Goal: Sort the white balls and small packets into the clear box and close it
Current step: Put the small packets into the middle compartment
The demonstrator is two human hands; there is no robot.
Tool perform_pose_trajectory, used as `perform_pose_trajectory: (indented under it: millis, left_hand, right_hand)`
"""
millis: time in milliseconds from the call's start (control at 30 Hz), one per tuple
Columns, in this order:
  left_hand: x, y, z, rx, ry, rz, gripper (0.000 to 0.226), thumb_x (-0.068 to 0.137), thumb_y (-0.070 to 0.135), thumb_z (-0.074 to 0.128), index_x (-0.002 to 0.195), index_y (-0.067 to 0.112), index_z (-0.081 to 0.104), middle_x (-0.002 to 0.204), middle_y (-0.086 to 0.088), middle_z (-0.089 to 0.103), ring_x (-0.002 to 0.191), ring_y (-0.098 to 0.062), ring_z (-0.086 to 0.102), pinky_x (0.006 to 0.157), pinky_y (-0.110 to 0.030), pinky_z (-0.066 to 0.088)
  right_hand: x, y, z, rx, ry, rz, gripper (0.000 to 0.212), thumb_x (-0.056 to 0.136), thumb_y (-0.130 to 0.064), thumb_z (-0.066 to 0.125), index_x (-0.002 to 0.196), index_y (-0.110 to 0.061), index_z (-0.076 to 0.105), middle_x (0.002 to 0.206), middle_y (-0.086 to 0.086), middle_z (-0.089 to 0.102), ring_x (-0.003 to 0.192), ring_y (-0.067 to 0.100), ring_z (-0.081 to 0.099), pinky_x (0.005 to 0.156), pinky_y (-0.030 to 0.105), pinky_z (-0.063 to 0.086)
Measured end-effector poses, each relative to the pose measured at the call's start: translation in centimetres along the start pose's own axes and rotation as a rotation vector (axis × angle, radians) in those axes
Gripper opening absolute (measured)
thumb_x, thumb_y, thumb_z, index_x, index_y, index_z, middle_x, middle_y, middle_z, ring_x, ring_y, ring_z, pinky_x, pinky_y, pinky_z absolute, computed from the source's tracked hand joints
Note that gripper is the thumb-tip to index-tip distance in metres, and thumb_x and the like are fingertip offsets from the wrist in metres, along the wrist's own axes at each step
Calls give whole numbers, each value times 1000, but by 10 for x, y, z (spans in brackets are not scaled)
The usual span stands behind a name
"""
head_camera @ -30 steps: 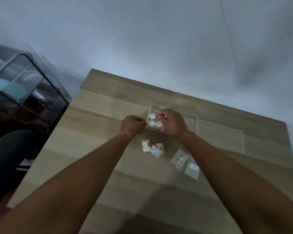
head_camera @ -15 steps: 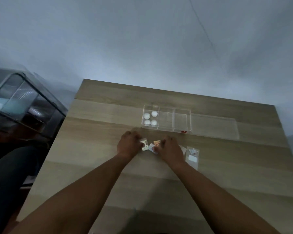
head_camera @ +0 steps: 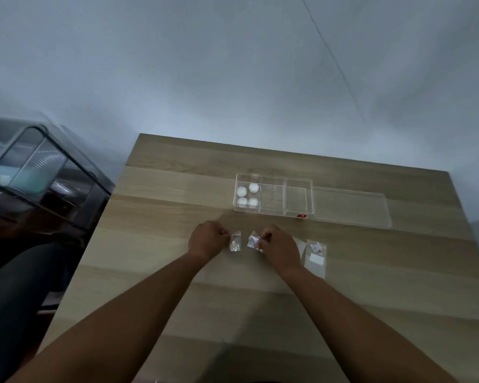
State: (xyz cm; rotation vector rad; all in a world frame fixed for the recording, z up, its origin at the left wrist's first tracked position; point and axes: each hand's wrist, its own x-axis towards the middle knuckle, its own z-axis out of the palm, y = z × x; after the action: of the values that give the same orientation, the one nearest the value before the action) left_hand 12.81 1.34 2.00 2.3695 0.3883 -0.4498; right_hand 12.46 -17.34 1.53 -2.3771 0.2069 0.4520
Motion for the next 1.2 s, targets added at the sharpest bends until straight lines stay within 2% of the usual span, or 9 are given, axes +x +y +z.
perform_pose_trajectory:
  millis: [133, 367, 467, 633, 867, 933, 1033, 1133, 1200]
  left_hand:
    - [1, 15, -12, 3, 19, 99, 14, 83, 23, 67, 86, 16, 79, 88, -7, 78, 83, -21, 70, 68, -23, 41]
    - [17, 86, -31, 1, 29, 294, 19, 84, 29, 65, 79, 17, 80, 84, -1, 79, 78, -14, 71, 72, -25, 48]
    - [36, 114, -33, 34, 22, 318, 17, 82, 26, 65, 81, 17, 80, 86, -1, 79, 82, -15, 72, 79, -29, 54]
    - [63, 145, -22, 202, 30, 314, 20, 80, 25, 63, 89, 19, 80, 96, -2, 79, 92, -22, 71, 84, -34, 57]
    - [78, 146, 7, 595, 95, 362, 27, 84, 30, 58, 98, 19, 78, 108, -6, 71, 103, -29, 64, 82, -35, 51]
    - [81, 141, 9, 675, 100, 416, 29, 87, 31, 55, 102, 20, 77, 112, -7, 68, 106, -29, 61, 84, -37, 49]
    - [82, 136, 6, 621, 106, 454, 25, 89, 34, 59, 106, 27, 75, 115, -7, 65, 110, -29, 58, 88, -39, 48]
    - [78, 131, -2, 435, 161, 439, 22, 86, 33, 64, 106, 29, 72, 113, -6, 62, 111, -26, 57, 87, -39, 48]
    - [75, 124, -9, 284, 219, 386, 24, 84, 29, 64, 108, 29, 70, 112, -6, 61, 111, -26, 57, 87, -40, 51]
  right_hand:
    - [-1, 11, -8, 126, 65, 1, 10, 78, -18, 71, 81, -23, 63, 79, -9, 61, 77, 11, 58, 69, 25, 40]
    - [-4, 32, -23, 215, 145, 71, 18, 82, -14, 66, 99, -11, 73, 98, 7, 73, 85, 14, 60, 75, 25, 40]
    - [-10, 42, -30, 298, 182, 134, 19, 80, -11, 65, 96, -12, 76, 94, 10, 75, 85, 19, 65, 74, 26, 45]
    - [-18, 57, -43, 337, 219, 200, 15, 80, -12, 66, 90, -8, 77, 78, 8, 73, 71, 15, 64, 54, 14, 40]
    - [-20, 66, -59, 404, 285, 273, 20, 76, -10, 69, 95, -8, 77, 77, 11, 74, 71, 14, 64, 67, 25, 47]
    - [-19, 68, -64, 442, 280, 298, 17, 78, -12, 69, 91, -6, 77, 71, 11, 72, 67, 18, 66, 68, 36, 55]
    - [-16, 65, -74, 486, 291, 307, 14, 80, -13, 69, 90, -5, 75, 76, 16, 74, 69, 25, 71, 66, 40, 58]
    - [-8, 52, -89, 580, 293, 279, 13, 82, -12, 69, 93, -6, 72, 76, 10, 73, 52, 10, 66, 44, 24, 51]
    - [0, 38, -98, 609, 266, 244, 9, 83, -11, 69, 90, -7, 69, 76, 8, 72, 49, 6, 65, 40, 22, 47]
